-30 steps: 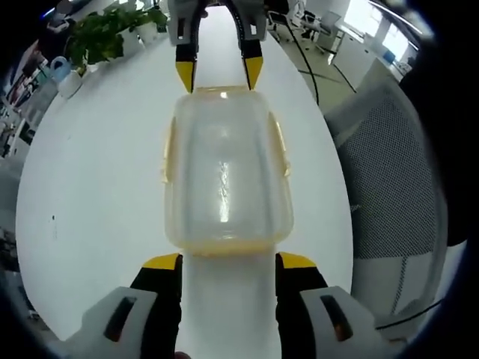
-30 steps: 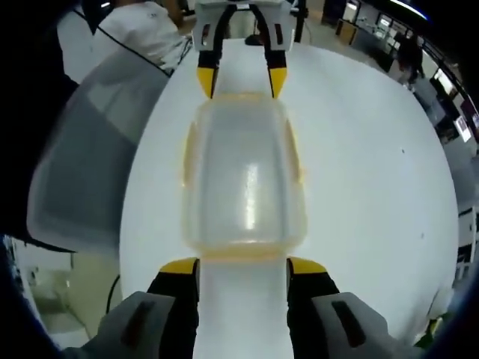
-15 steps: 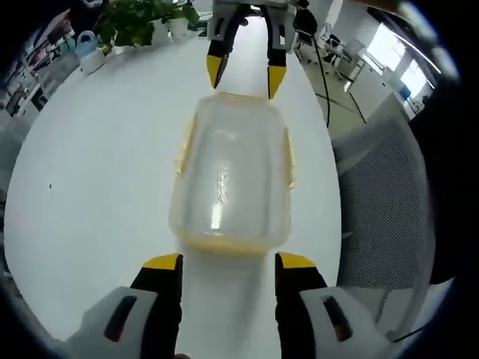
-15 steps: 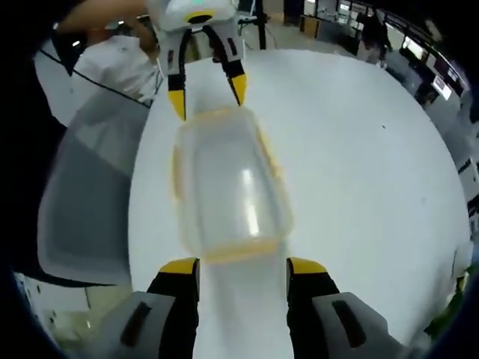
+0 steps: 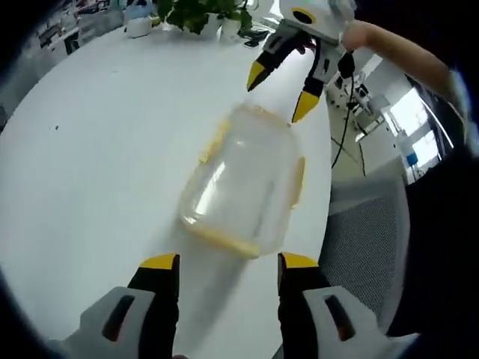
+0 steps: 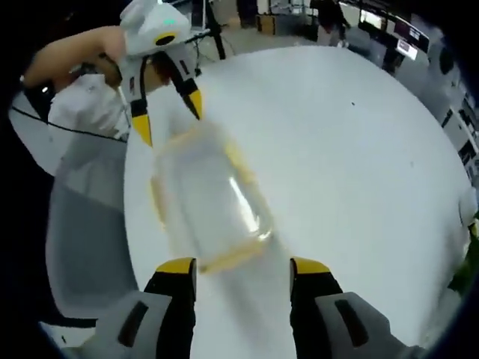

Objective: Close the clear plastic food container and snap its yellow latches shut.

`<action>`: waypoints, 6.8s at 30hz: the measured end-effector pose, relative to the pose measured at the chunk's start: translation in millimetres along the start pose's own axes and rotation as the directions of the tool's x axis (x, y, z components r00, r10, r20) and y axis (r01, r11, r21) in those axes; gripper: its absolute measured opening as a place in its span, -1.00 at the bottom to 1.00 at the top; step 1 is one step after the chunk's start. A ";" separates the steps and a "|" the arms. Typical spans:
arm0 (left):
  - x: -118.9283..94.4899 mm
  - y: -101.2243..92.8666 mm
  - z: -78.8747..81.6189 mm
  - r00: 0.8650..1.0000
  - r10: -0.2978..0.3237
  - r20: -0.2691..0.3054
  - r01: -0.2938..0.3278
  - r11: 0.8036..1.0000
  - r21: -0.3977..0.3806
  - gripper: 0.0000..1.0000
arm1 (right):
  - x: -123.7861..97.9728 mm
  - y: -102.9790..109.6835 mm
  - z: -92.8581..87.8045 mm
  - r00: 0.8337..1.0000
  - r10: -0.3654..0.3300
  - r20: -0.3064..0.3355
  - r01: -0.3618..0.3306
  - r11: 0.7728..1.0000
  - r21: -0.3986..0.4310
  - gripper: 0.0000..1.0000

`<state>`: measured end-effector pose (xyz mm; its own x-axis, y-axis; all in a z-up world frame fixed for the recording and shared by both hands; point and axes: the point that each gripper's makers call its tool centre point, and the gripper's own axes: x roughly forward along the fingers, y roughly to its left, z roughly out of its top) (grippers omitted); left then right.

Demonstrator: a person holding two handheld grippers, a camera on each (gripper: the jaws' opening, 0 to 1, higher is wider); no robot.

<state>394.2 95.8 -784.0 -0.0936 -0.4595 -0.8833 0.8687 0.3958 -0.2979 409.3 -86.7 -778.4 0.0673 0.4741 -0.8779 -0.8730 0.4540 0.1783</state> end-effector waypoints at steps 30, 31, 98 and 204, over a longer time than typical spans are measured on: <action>14.0 4.9 -11.8 0.986 0.027 0.167 0.095 0.729 -0.678 -0.06 | 2.3 -4.0 -7.7 0.994 -0.034 0.100 -0.019 0.874 0.485 -0.21; 15.5 5.2 -12.5 0.986 0.033 0.164 0.089 0.728 -0.680 -0.11 | 3.6 -4.3 -9.0 0.994 -0.036 0.100 -0.018 0.870 0.492 -0.20; 30.4 -0.3 12.9 0.969 0.006 0.247 0.185 0.642 -0.744 -0.43 | 26.3 14.9 -7.2 1.000 0.017 0.020 -0.026 0.771 0.636 -0.62; 40.0 -57.5 53.2 0.983 0.179 -0.030 -0.147 0.885 0.442 0.15 | 37.8 25.2 69.2 0.999 -0.004 0.046 0.010 0.991 -0.137 -0.12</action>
<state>366.4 12.4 -783.0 0.0484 -0.3572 -0.9328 0.9974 0.0665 0.0262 423.4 -5.2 -776.4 0.0930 0.5062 -0.8574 -0.9301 0.3514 0.1066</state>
